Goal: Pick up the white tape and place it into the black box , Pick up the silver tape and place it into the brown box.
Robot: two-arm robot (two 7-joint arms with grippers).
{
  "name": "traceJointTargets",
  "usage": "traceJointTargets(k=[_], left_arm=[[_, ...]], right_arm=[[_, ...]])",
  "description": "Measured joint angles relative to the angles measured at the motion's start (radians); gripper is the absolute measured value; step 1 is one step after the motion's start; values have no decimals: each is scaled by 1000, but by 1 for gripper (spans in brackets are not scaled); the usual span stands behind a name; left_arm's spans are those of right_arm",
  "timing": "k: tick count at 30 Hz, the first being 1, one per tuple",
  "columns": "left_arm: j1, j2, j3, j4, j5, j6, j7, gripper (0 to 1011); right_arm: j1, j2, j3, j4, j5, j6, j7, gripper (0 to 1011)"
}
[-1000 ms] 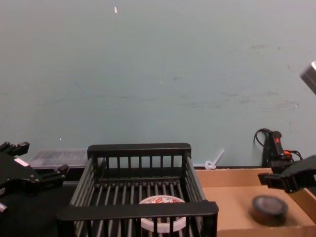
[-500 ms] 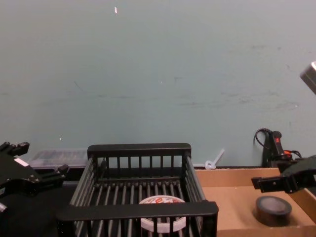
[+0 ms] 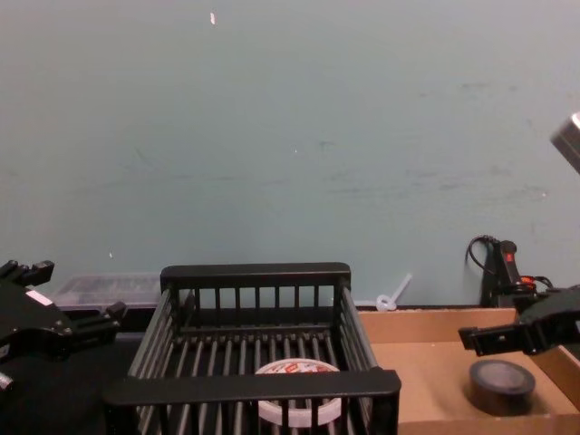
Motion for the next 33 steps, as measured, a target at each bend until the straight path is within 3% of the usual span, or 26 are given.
traceJointTargets(k=[9,14,23,27,33], left_arm=[[0,0,0,0,0,0,0,1001],[0,0,0,0,0,0,0,1001],[0,0,0,0,0,0,0,1001],[0,0,0,0,0,0,0,1001],[0,0,0,0,0,0,0,1001]], right_arm=[[-19,-13,25,-13,-9,-14,-30,1002],[-73,-28,67,-60,-44,-94,-108,1003],[-215,-14,105,-164,-171,-297,-251,1002],[-272,2,118,-206,-202,-330,-273,1002],[-338,17,141,-254,-207,-332,-267,1002]])
